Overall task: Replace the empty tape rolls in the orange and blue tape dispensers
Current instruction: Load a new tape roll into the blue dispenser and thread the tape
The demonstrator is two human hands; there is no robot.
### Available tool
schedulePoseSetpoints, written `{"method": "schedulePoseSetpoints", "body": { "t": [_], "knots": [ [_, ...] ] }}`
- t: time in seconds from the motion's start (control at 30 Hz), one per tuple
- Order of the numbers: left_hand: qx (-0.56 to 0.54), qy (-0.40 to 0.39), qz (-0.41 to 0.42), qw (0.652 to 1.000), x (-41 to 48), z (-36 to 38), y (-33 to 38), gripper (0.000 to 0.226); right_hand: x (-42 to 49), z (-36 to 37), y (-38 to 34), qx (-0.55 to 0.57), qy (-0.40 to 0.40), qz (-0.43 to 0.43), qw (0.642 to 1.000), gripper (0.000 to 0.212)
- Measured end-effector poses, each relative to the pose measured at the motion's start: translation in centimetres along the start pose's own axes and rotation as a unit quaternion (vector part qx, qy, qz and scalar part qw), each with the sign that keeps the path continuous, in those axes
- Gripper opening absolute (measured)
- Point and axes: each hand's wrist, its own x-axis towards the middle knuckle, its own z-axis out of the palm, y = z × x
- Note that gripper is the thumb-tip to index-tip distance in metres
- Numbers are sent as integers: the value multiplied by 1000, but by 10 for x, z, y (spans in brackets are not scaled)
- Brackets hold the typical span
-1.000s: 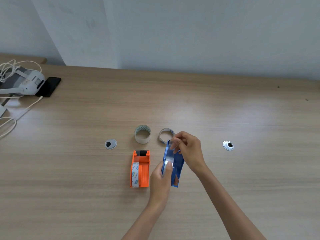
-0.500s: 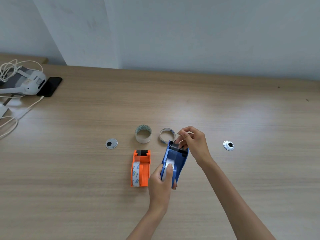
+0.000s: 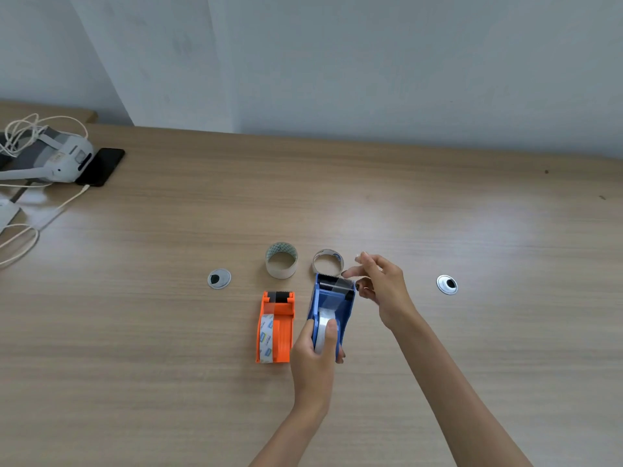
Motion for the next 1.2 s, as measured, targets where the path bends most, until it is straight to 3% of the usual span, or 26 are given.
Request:
{"method": "schedulePoseSetpoints", "body": {
  "t": [0.13, 0.37, 0.5, 0.63, 0.87, 1.1, 1.2],
  "knots": [
    [14, 16, 17, 1000, 6, 3, -3, 22, -4, -3, 13, 156, -45, 119, 979, 27],
    [35, 22, 36, 999, 6, 2, -7, 21, -1, -9, 25, 312, -49, 181, 931, 30],
    [48, 24, 46, 998, 5, -1, -8, 24, -3, -8, 19, 369, -80, 197, 905, 47],
    [62, 25, 51, 996, 4, -2, -8, 24, -5, -5, 15, 314, -99, 166, 930, 36],
    [43, 7, 52, 998, -2, -4, -2, 22, -2, -3, 6, 147, -38, 22, 988, 34],
    [-7, -87, 36, 996, -11, -6, -2, 40, 2, 4, -6, 51, -42, -70, 995, 30],
    [-19, -98, 37, 994, -14, -9, -6, 37, 3, 4, -13, 29, -23, -92, 995, 28]
  ]
}}
